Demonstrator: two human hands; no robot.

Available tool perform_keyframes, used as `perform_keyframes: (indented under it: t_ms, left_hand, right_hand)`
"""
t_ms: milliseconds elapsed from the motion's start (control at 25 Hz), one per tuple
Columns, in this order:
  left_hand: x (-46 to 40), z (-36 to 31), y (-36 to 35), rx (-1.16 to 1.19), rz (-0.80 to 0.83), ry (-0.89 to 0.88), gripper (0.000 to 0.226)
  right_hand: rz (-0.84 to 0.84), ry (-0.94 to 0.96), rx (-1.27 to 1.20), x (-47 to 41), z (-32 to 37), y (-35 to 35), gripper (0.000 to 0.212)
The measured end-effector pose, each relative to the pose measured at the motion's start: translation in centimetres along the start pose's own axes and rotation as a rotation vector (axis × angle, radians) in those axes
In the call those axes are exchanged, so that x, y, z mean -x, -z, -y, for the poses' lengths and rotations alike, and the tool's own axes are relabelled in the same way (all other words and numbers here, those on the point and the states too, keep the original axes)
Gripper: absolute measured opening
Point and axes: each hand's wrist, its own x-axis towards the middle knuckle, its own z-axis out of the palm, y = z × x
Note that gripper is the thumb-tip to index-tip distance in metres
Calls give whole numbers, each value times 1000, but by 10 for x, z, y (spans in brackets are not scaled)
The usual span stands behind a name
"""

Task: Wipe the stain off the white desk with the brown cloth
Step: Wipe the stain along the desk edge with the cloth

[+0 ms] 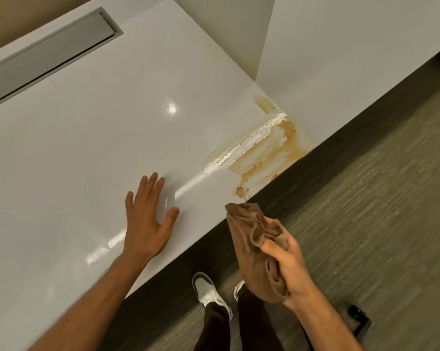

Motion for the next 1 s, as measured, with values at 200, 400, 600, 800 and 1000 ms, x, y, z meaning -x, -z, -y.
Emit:
perform_keyframes:
  t_ms: [200,400,600,800,1000]
  left_hand:
    - [-33,-13,-35,-117,124,-89,87]
    - [-33,-9,-45,-259,121,-98,84]
    - [-34,-13,-45,-276,111,-101,83]
    - [-36,-12,-46,-312,105,-95,81]
    - [-35,-11,-46,-315,99,-101,80]
  right_hand:
    - [-150,57,6,-15,40,33,61]
    - [-337,231,494,-40,80,40,46]
    - [-466,267,937,-80,85,24,53]
    - [-475,386,1463,-89,48,3,69]
    - [-330,360,1673,-69,24,-32,84]
